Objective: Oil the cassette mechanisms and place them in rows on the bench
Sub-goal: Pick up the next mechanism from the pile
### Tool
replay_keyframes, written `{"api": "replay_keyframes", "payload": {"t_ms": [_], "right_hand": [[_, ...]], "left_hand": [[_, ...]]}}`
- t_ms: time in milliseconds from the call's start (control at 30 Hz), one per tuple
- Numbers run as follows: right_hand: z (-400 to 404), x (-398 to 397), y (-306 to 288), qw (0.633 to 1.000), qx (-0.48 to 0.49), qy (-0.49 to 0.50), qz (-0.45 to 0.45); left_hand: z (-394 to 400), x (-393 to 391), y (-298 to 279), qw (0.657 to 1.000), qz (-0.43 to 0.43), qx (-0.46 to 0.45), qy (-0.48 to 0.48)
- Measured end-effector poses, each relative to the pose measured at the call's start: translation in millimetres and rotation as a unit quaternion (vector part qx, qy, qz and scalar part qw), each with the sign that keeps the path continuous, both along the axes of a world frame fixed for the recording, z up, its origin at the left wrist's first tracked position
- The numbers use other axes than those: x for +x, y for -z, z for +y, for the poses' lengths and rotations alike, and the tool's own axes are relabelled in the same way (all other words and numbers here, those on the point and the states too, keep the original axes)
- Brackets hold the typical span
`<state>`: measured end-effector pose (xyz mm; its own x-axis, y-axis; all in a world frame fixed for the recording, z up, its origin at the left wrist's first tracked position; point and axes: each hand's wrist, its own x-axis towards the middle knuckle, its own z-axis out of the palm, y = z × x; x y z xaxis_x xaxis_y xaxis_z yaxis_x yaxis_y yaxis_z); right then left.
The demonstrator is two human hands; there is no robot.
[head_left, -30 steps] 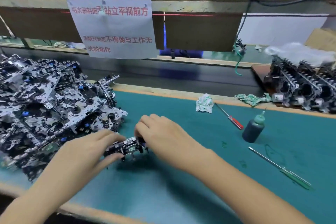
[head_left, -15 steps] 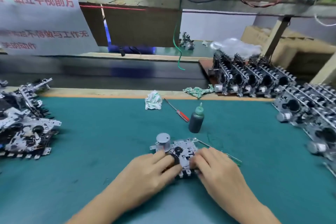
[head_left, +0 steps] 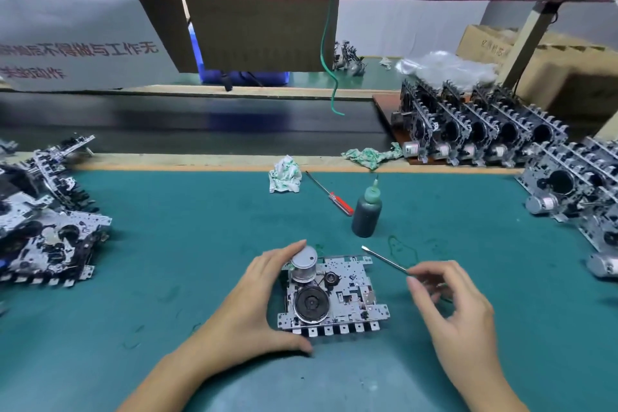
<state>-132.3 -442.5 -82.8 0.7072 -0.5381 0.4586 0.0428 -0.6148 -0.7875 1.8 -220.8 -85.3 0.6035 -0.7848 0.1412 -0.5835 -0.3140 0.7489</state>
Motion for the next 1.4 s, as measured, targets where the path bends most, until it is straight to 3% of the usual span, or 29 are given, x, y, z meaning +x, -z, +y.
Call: {"api": "replay_keyframes", "payload": {"t_ms": [233,500,767,967,1100,1167,1267,1333,1400], "right_hand": [[1.7,0.8,5.3,0.999,-0.017,-0.008,0.036],[2.7,3.8,6.6,0.997,-0.031,-0.019,0.067],[-10.5,46.1,-19.8,0.997,0.002,0.021,0.07],[-19.3,103.7,-16.6,0.975,0.179,-0.005,0.136],[-18.3,102.5,-2.1,0.978,0.136,-0.031,0.155],[-19.3,100.9,-6.3,0.983,0.121,-0.043,0.128],[-19.5,97.0,-21.7,0.978,0.202,-0.05,0.023],[-16.0,93.0,-32.7,0.954,0.291,-0.061,-0.029],[-10.5,89.9,-39.7,0.904,0.411,-0.093,-0.068]], "left_hand": [[0.5,-1.3,-0.1,1.0,-0.005,0.007,0.004],[-7.0,-5.3,-3.0,0.995,-0.089,0.026,-0.025],[-11.3,2.1,-4.9,0.997,-0.07,0.039,0.011],[-34.8,30.9,-15.6,0.994,-0.043,0.069,0.075],[-37.2,33.0,-7.6,0.997,-0.027,0.045,0.058],[-36.1,31.4,-3.0,0.996,-0.056,0.053,0.038],[-38.1,27.1,2.0,0.993,-0.101,0.067,-0.015],[-41.1,23.5,3.9,0.991,-0.109,0.071,-0.034],[-43.5,21.9,5.4,0.99,-0.123,0.068,-0.028]]}}
